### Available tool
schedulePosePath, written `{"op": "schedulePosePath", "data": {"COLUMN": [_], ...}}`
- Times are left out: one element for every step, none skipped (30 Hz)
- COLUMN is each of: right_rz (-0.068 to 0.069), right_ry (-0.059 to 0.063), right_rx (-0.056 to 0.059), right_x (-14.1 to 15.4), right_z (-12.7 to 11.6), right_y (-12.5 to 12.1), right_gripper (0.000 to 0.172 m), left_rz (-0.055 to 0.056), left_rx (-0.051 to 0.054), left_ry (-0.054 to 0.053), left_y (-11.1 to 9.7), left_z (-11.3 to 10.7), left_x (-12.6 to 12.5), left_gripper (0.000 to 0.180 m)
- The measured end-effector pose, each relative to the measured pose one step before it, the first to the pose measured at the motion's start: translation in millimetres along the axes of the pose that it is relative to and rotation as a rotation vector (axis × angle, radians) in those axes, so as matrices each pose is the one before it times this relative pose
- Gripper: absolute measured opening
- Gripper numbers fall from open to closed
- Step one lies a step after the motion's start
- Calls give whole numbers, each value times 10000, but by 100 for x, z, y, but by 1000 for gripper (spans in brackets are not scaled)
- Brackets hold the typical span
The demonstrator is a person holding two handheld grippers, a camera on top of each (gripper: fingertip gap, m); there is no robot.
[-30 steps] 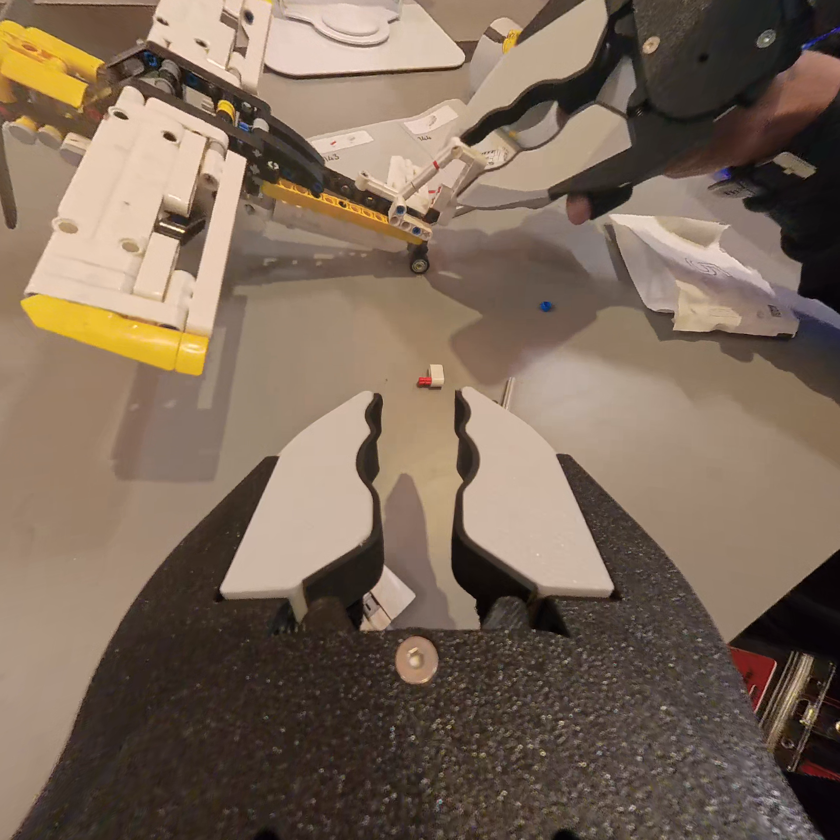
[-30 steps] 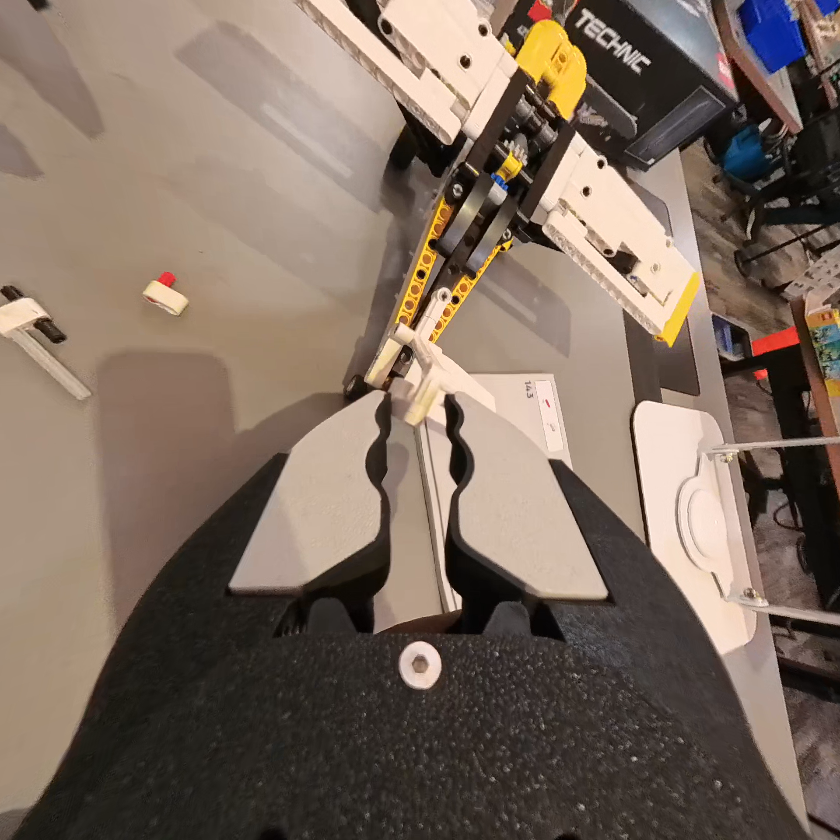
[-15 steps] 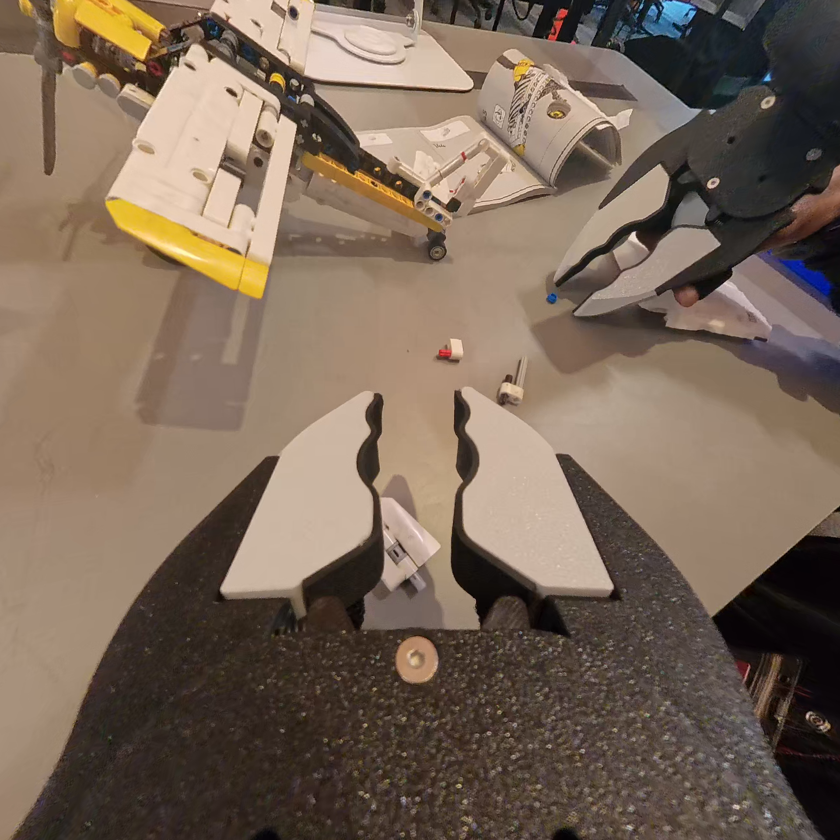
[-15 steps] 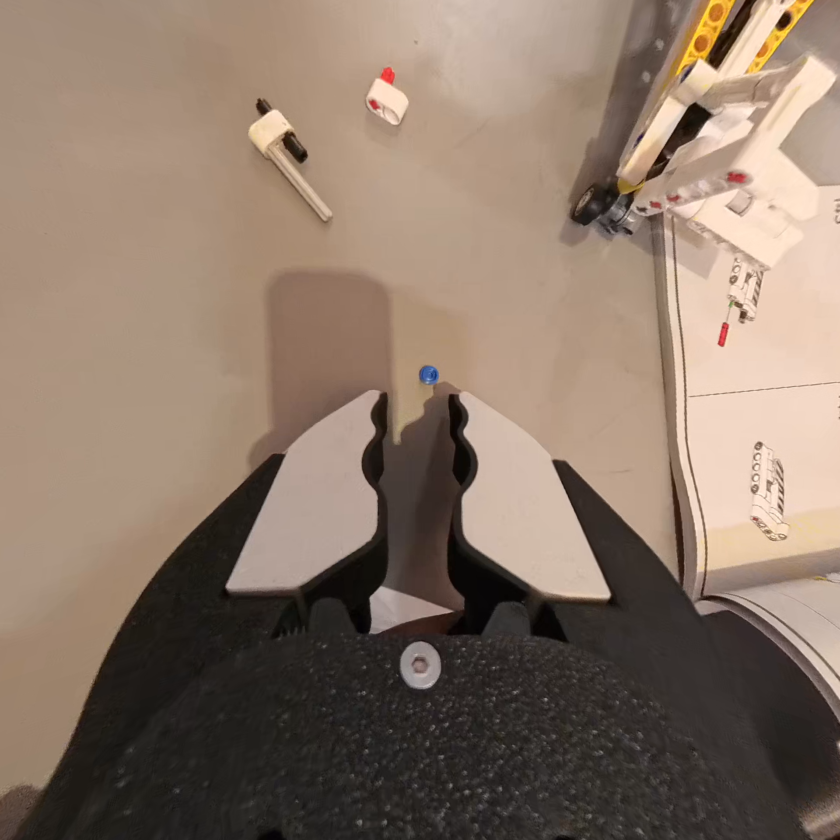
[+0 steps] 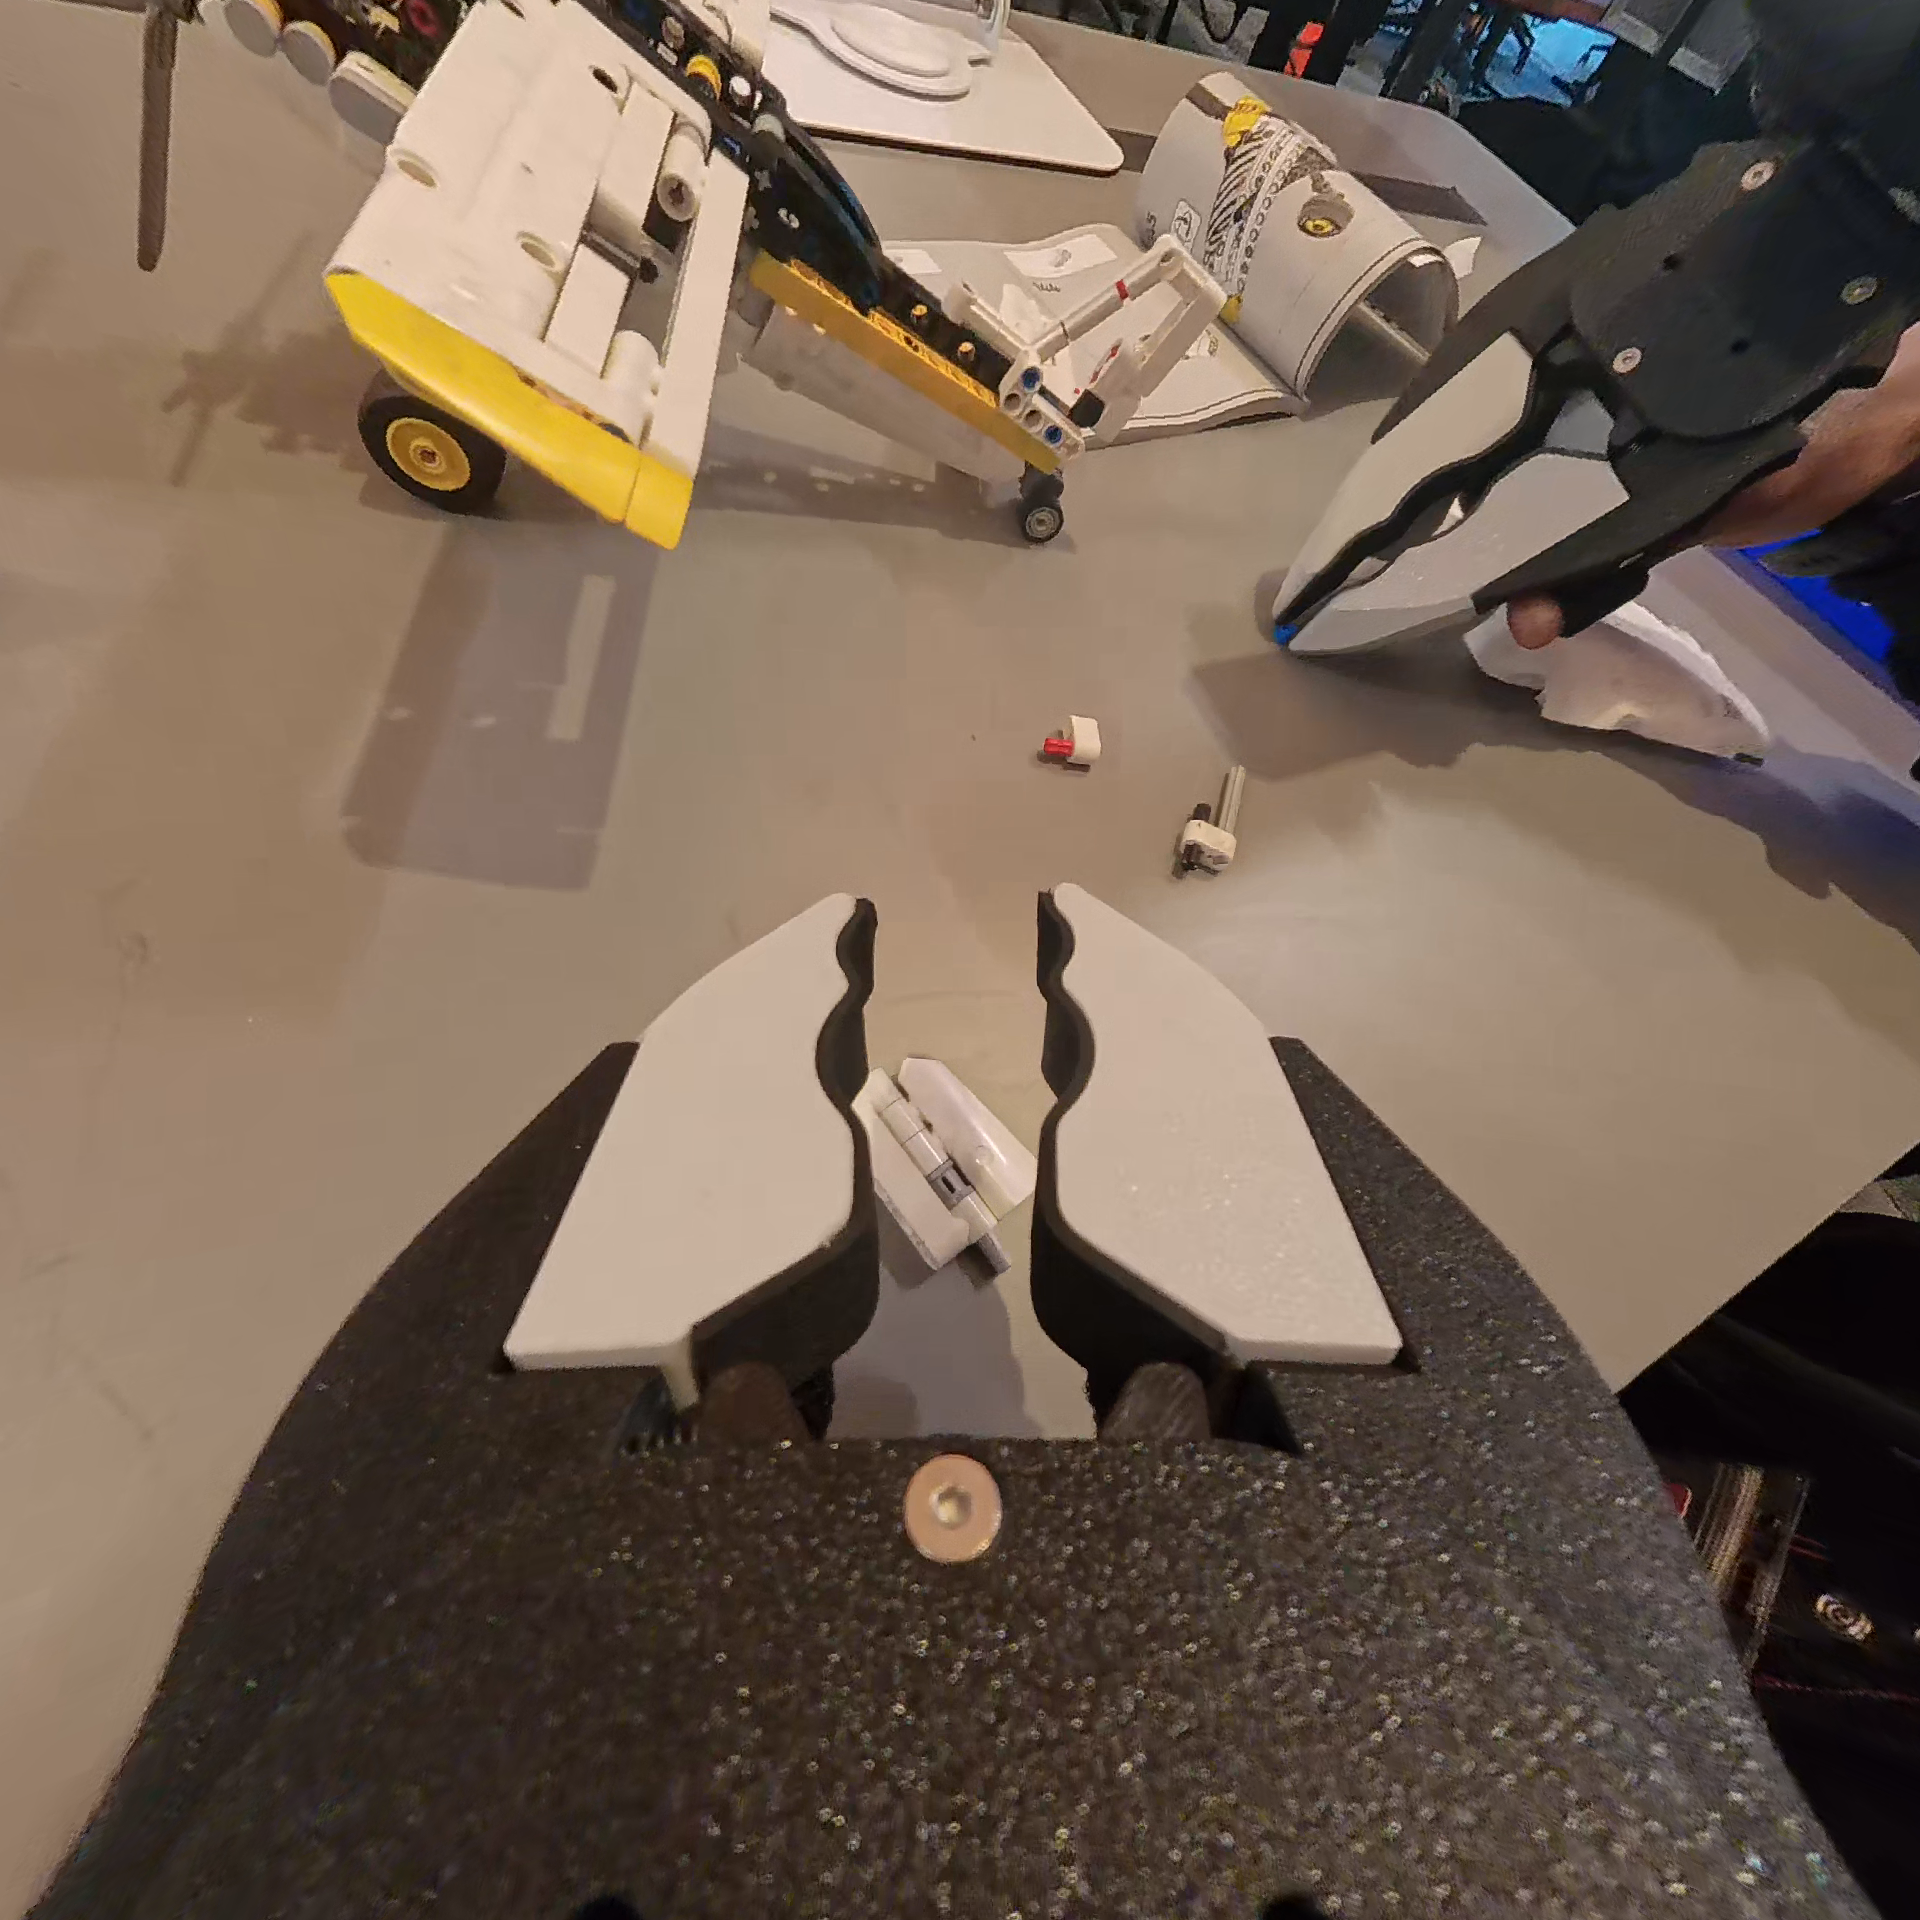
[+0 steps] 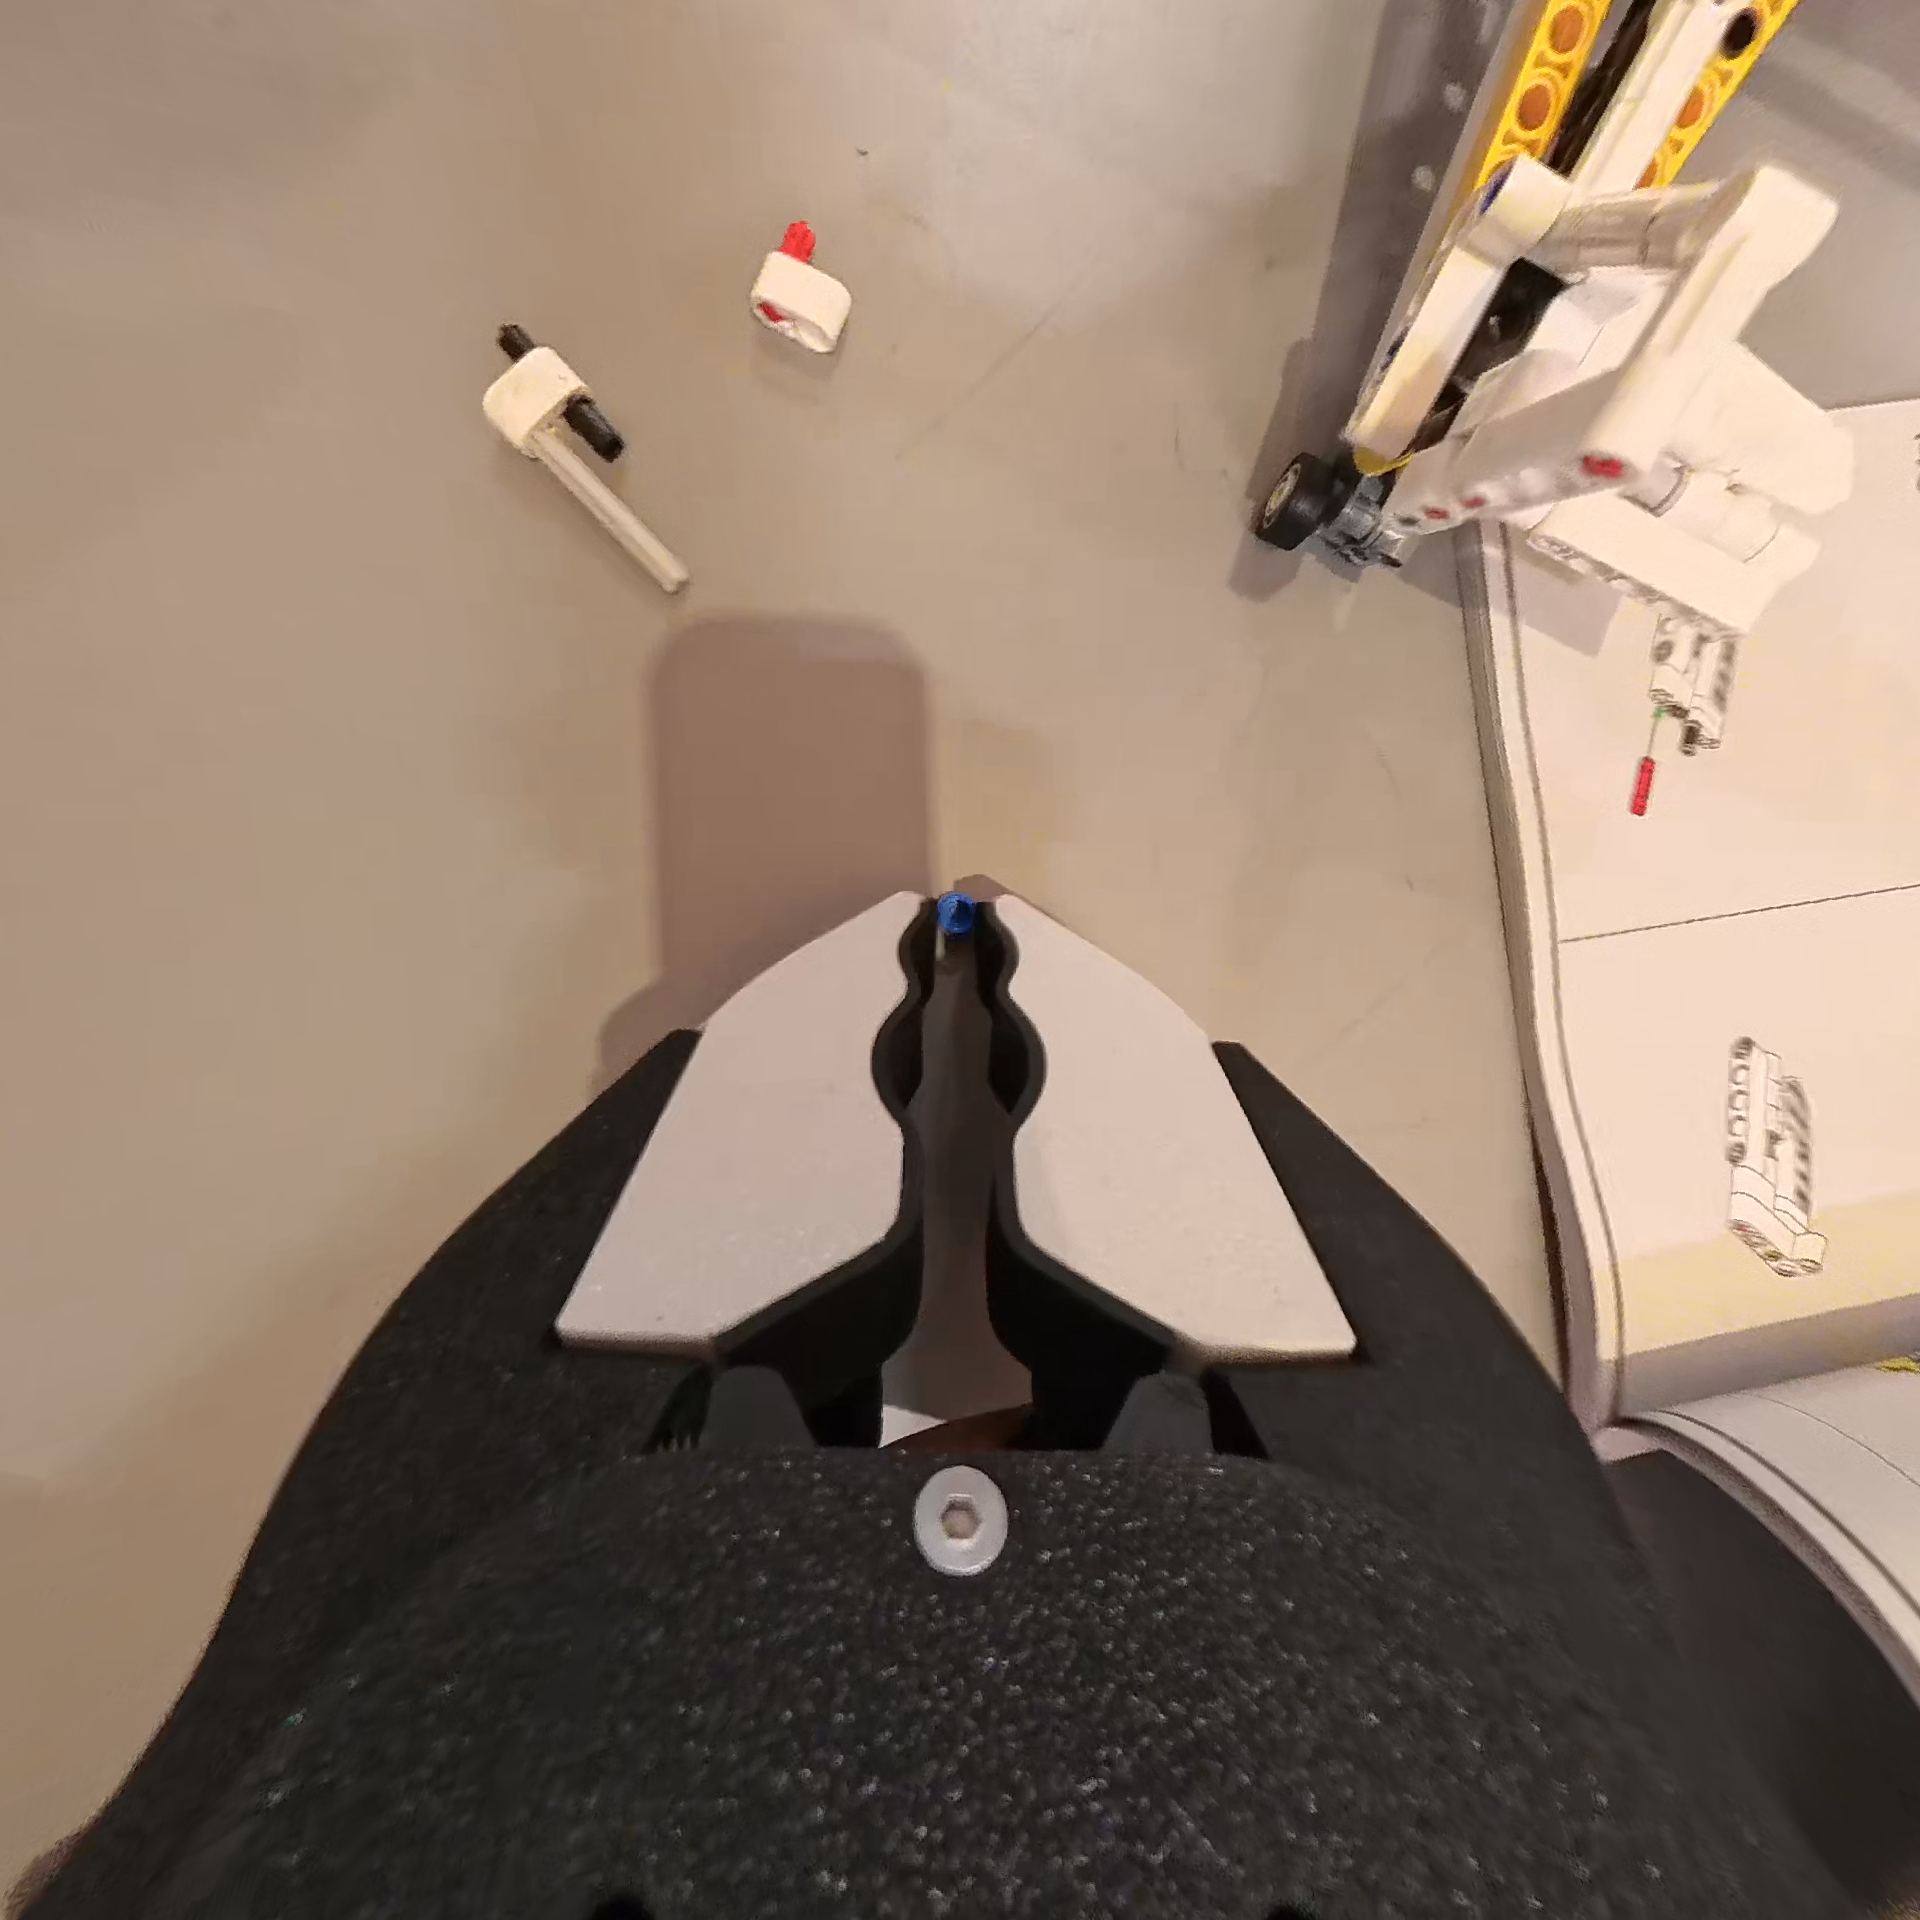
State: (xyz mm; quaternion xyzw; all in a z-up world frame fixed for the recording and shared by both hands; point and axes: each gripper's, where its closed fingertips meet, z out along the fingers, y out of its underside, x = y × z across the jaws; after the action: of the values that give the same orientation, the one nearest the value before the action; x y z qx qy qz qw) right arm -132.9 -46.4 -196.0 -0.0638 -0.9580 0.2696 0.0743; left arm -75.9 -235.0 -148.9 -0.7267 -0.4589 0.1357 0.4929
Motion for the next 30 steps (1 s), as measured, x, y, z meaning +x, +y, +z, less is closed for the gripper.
{"op": "schedulePosePath", "data": {"right_rz": [3, 0, 5, 28, 71, 156, 241, 270, 253, 219, 166, 103, 52, 26, -15, -73, -90, -72, -50, -13, 8, 7, 5, 11, 18, 22, 13, -26, -86, -120], "right_ry": [193, 123, 106, 121, 138, 163, 177, 129, 69, 69, 69, 42, 26, 54, 88, 107, 129, 127, 85, 51, 40, 50, 46, -2, -99, -180, -193, -177, -152, -110], "right_rx": [-70, -54, -36, -18, 12, 49, 78, 108, 120, 103, 86, 79, 75, 51, 13, -25, -41, -11, 49, 76, 61, 43, 20, 9, 59, 140, 207, 229, 193, 133], "right_x": [388, 341, 348, 413, 475, 571, 634, 554, 419, 356, 281, 165, 86, 59, 69, 70, 76, 47, -17, -78, -97, -102, -154, -290, -559, -825, -1003, -1096, -1122, -1062], "right_z": [132, 188, 255, 320, 367, 416, 424, 399, 335, 266, 184, 106, 39, -17, -98, -185, -285, -383, -468, -510, -509, -502, -481, -475, -482, -464, -407, -279, -133, 33], "right_y": [-157, -257, -341, -431, -486, -524, -494, -465, -401, -300, -188, -126, -57, 23, 94, 186, 243, 223, 178, 151, 184, 203, 229, 198, 70, -122, -283, -347, -323, -259], "right_gripper": [7, 7, 7, 7, 7, 7, 7, 7, 7, 7, 7, 7, 7, 7, 8, 10, 13, 15, 17, 18, 19, 19, 20, 20, 21, 21, 22, 23, 23, 23], "left_rz": [-38, -30, -26, -19, -9, -1, 6, 7, 4, -2, -7, -9, -10, -11, -13, -16, -18, -27, -43, -58, -49, -29, -24, -22, 11, 34, 33, 39, 25, -1], "left_rx": [3, 6, 7, 2, -1, -3, -2, -2, -14, -20, -10, -4, -2, 3, 5, -2, -2, -5, -6, -8, -6, -30, -41, -62, -87, -108, -148, -148, -87, -32], "left_ry": [-12, -5, 3, 13, 13, 8, 6, 0, -8, -14, -13, -12, -13, -16, -7, 10, 22, 44, 72, 54, 22, 28, 36, 59, 108, 132, 93, 48, 15, -3], "left_y": [33, 38, 21, 17, 18, 14, 9, 15, 26, 45, 32, 14, 14, 3, -4, 16, 9, 17, 14, 32, 26, 54, 64, 93, 146, 195, 284, 308, 264, 193], "left_z": [39, 39, 48, 57, 73, 60, 56, 38, 36, 12, -15, -39, -49, -51, -43, -37, -43, -46, -58, -80, -96, -90, -97, -112, -131, -165, -196, -235, -284, -318], "left_x": [-111, -81, -31, 4, 21, 40, 49, 29, 16, -21, -42, -44, -61, -85, -78, -72, -53, -42, -23, -57, -104, -79, -47, 18, 112, 156, 102, 65, 25, 18], "left_gripper": [31, 31, 31, 31, 31, 31, 31, 31, 31, 31, 31, 31, 31, 31, 31, 31, 31, 31, 31, 31, 31, 31, 32, 33, 35, 38, 41, 45, 48, 50]}}
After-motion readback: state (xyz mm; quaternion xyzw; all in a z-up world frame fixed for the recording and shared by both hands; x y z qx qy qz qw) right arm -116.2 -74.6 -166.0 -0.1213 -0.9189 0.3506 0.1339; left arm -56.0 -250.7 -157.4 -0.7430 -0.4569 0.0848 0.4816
